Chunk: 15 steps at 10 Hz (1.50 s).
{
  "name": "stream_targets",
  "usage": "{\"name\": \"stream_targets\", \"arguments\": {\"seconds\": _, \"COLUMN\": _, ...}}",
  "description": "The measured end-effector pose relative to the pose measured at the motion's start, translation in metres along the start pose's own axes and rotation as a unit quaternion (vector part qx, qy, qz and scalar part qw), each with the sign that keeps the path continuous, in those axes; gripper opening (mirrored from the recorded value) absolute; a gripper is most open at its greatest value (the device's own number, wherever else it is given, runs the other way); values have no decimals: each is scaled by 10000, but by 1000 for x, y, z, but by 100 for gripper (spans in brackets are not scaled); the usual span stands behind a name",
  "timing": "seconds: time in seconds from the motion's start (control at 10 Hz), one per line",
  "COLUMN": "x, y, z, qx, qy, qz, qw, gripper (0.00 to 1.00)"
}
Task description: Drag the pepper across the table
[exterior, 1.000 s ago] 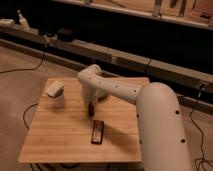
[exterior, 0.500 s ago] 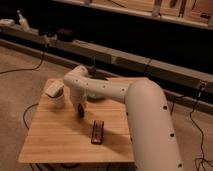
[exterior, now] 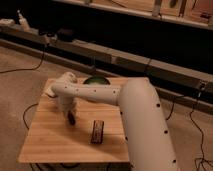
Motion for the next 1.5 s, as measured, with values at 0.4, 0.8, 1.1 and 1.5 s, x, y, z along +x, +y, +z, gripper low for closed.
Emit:
{"name": "stream_targets", "arguments": {"seconds": 0.4, "x": -9, "y": -34, "z": -1, "qx": 180, "qy": 57, "qz": -564, "qw": 9982, "gripper": 27}}
{"name": "stream_targets", "arguments": {"seconds": 0.8, "x": -19, "y": -65, "z": 6, "qx": 533, "qy": -96, "qz": -1155, "qw": 9918, "gripper": 27}}
{"name": "stream_targets", "arguments": {"seconds": 1.1, "x": -20, "y": -73, "z": 11, "qx": 537, "qy": -134, "qz": -1441, "qw": 9880, "gripper": 27}}
{"name": "stream_targets", "arguments": {"seconds": 1.5, "x": -23, "y": -92, "z": 21, "qx": 406, "qy": -178, "qz": -1865, "qw": 9815, "gripper": 27}}
